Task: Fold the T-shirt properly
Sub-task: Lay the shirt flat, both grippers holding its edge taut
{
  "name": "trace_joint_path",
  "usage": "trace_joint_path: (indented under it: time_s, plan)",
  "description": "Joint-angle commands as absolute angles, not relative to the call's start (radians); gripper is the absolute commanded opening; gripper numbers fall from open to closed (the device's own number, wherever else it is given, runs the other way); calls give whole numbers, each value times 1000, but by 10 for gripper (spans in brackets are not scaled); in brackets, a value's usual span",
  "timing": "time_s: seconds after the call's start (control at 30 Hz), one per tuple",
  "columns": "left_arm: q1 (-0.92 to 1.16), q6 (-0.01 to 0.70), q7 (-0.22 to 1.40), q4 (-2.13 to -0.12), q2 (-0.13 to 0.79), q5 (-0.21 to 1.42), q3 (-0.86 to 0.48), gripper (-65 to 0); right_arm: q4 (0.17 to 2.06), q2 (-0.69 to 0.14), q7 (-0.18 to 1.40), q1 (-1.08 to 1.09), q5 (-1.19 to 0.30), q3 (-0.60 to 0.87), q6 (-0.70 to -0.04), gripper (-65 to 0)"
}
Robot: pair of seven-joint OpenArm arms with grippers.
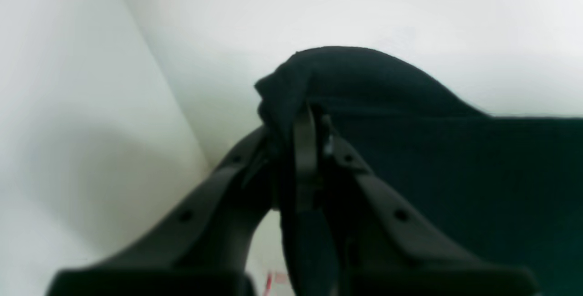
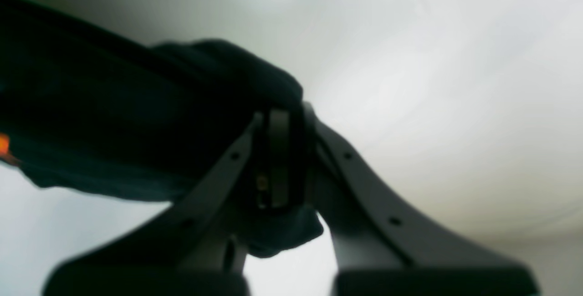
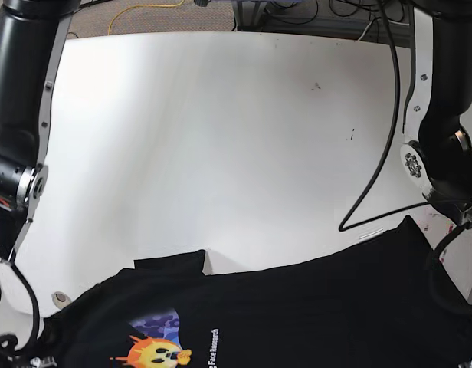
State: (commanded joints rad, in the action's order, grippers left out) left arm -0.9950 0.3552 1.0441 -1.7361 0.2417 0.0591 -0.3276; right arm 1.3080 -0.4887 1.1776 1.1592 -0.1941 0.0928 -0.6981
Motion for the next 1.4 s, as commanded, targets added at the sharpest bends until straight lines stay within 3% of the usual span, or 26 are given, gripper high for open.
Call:
trace_joint_path:
  time_s: [0.3, 0.7, 0.9, 1.4]
  plan:
    - [-785, 363, 1127, -1880, 211, 61, -328, -650, 1557, -492, 1236, 805, -194, 229, -698, -650]
    - [-486, 527, 1323, -1992, 166, 61, -441, -650, 1779, -446, 1245, 358, -194, 398, -698, -650]
    - [-354, 581, 1396, -2000, 173, 58, -490, -650, 1865, -395, 1245, 194, -194, 410, -698, -650]
    - [-39, 654, 1396, -1992, 216, 53, -536, -650, 1929, -272, 1239, -81, -194, 443, -698, -650]
